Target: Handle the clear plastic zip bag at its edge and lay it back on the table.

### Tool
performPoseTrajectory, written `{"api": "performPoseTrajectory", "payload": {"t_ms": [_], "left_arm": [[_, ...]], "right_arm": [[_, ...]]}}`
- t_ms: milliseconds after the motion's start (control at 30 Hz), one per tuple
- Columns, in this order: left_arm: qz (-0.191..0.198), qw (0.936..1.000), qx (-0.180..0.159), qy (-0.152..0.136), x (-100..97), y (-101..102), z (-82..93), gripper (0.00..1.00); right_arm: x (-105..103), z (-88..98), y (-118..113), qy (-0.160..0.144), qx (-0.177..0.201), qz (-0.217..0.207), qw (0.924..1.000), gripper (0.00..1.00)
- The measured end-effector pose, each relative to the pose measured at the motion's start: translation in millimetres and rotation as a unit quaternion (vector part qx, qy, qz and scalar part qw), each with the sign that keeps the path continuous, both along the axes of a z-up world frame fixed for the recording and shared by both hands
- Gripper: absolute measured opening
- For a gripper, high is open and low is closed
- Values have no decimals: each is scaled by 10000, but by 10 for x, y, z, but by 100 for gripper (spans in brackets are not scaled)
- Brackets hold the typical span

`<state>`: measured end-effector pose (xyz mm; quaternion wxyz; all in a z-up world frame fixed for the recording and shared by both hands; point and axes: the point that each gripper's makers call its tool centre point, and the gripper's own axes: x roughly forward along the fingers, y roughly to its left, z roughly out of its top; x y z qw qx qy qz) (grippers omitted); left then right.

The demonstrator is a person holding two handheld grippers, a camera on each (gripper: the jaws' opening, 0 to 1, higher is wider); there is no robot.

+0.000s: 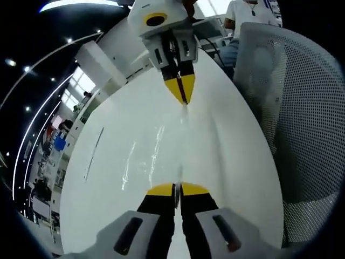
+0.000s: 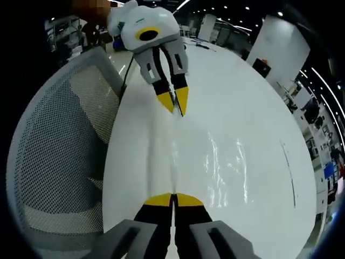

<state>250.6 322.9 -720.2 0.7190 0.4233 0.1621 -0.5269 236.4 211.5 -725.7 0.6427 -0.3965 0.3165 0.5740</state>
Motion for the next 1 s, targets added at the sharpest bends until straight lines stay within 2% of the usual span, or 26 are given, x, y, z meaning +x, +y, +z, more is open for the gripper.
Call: {"api": "performPoseTrajectory", "payload": {"t_ms": [133, 200, 300, 567, 667, 767, 1000], "left_arm": [[63, 9999, -21, 127, -18, -2, 7, 0], [107, 9995, 43, 278, -42, 21, -22, 0], [111, 9995, 80, 278, -49, 39, -24, 0], [178, 9989, 2, 441, -86, 1, 36, 0], [178, 9986, -16, 492, -99, -29, 57, 0], [164, 9975, -40, 681, -151, -79, 84, 0], [97, 9970, 49, 770, -186, -126, 106, 0]], "right_arm": [[19, 15, 6, 12, 80, -179, 9998, 0], [36, 43, 31, -172, 169, -153, 9996, 0], [48, 77, 80, -205, 326, -221, 9990, 3], [-27, 217, 415, -448, 776, 99, 9959, 6], [-73, 239, 529, -443, 865, 169, 9951, 6], [-119, 238, 623, -463, 904, 256, 9945, 6], [-148, 261, 784, -454, 1011, 327, 9933, 6]]}}
